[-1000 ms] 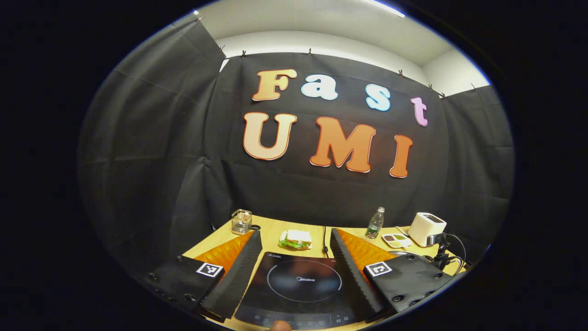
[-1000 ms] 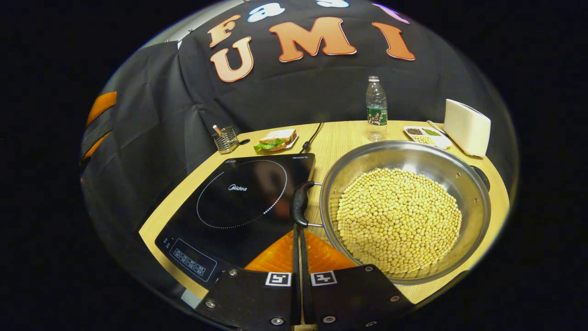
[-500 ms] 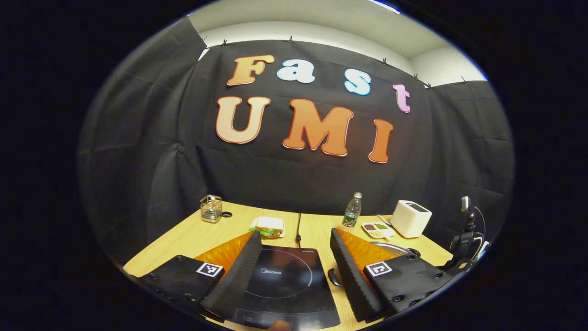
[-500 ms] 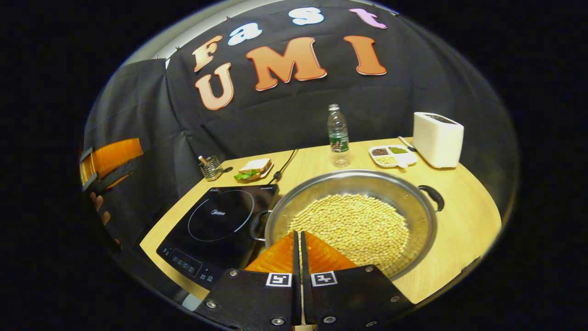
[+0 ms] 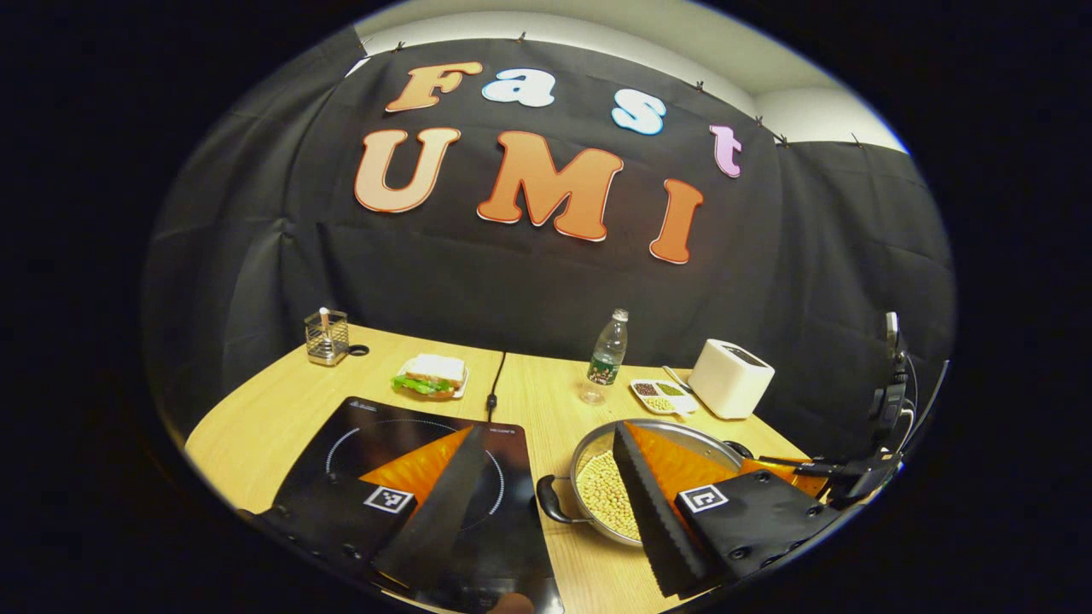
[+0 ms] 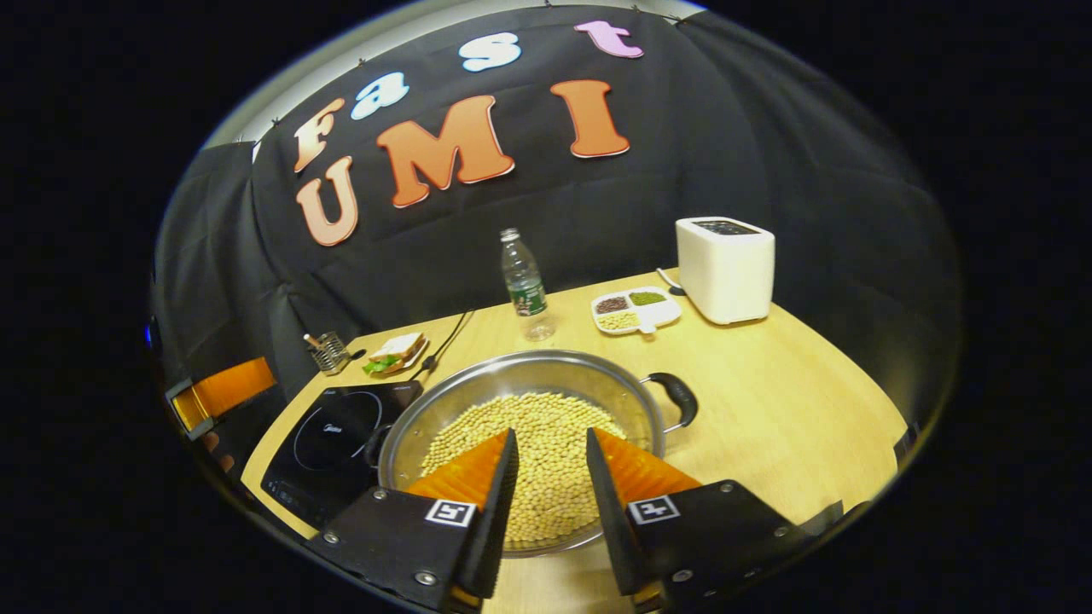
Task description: First push the handle of the pot to place it horizontally, then grasp the pot with both hands and set it on the induction cooktop.
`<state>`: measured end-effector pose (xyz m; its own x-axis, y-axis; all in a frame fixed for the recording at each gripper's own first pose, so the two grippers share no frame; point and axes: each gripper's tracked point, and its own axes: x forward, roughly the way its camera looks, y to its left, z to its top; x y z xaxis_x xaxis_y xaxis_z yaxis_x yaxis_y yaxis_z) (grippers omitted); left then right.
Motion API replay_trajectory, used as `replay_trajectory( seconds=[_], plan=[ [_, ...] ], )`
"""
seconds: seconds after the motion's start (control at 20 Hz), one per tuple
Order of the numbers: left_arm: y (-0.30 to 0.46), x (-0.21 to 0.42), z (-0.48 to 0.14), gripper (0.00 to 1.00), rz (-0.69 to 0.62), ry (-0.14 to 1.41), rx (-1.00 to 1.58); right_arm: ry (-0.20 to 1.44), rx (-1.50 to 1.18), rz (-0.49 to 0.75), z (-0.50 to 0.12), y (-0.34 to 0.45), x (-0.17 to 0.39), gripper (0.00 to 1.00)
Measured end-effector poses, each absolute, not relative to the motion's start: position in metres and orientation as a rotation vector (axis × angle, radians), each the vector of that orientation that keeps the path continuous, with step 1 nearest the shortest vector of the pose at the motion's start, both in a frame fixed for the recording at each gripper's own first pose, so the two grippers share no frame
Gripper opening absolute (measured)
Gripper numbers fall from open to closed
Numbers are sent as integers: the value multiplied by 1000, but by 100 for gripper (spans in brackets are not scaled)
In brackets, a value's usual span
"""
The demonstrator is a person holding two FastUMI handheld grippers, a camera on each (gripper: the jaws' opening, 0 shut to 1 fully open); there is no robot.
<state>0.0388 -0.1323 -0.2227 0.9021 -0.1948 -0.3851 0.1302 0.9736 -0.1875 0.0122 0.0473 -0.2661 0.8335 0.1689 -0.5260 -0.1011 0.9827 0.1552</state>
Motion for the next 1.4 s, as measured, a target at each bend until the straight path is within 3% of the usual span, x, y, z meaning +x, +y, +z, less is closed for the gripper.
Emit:
replay_trajectory(
  seconds=[0.2,0.4,0.95,1.25,1.35,1.4],
  plan=[
    [-150,45,-257,98,-181,488,-160,562,78,74,-276,15,32,77],
    [-154,49,-290,98,-175,574,-131,589,28,22,-295,-9,55,94],
    [-166,48,-360,98,-184,806,-81,694,12,28,-336,-20,87,94],
    [-167,51,-364,99,-167,828,-62,729,41,61,-347,-12,94,92],
    [-172,51,-364,98,-175,830,-66,741,39,71,-349,-13,91,81],
    [-174,51,-365,98,-177,831,-66,741,36,80,-351,-13,92,66]
  ],
)
